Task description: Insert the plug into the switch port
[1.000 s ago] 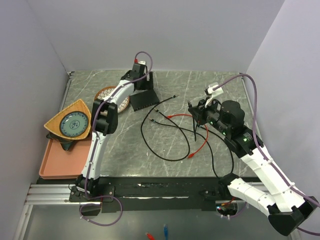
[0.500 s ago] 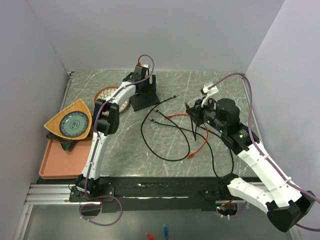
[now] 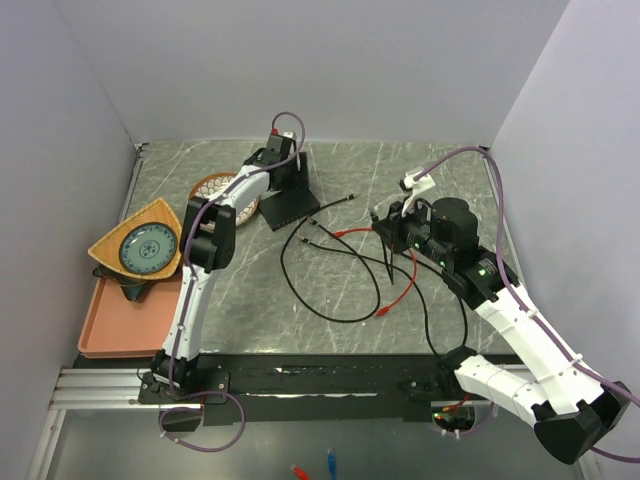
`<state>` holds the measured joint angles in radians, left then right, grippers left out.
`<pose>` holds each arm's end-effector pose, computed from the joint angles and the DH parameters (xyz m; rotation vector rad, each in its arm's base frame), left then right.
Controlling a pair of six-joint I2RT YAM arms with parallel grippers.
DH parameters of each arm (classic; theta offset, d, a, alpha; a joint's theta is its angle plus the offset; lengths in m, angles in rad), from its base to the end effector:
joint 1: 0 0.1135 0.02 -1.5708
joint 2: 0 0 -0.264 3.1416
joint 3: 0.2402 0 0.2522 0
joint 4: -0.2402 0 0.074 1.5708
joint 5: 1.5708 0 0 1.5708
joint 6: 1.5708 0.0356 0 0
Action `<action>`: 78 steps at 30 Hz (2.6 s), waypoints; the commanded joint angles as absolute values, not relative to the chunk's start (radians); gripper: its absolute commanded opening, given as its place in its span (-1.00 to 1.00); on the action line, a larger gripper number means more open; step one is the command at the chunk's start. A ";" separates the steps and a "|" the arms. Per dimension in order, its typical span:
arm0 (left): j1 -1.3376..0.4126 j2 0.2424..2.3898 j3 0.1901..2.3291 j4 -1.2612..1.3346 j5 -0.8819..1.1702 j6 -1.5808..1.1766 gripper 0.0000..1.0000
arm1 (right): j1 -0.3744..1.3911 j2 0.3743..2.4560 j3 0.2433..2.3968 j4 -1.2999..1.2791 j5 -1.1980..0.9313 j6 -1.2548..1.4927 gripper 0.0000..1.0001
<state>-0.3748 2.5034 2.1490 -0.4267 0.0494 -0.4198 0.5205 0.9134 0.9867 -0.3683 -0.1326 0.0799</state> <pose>0.5208 -0.2068 0.1649 -0.0292 2.3951 -0.4408 0.1739 0.1051 0.3685 -0.5053 1.8297 0.5358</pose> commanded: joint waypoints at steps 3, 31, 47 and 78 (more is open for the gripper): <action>-0.393 2.428 1.954 -0.526 0.038 -0.497 0.47 | 0.528 0.904 1.002 -0.373 -0.155 0.066 -1.00; -0.396 1.856 1.188 -0.376 -0.092 -0.574 0.56 | 0.558 0.963 1.147 -0.489 -0.092 0.008 -1.00; -0.263 1.490 1.010 -0.284 -0.040 -0.574 0.96 | 0.750 1.094 1.365 -0.589 0.149 -0.127 -1.00; -0.199 1.511 0.690 -0.017 0.183 -0.614 0.83 | 1.121 1.838 1.318 -0.281 -0.112 0.055 -1.00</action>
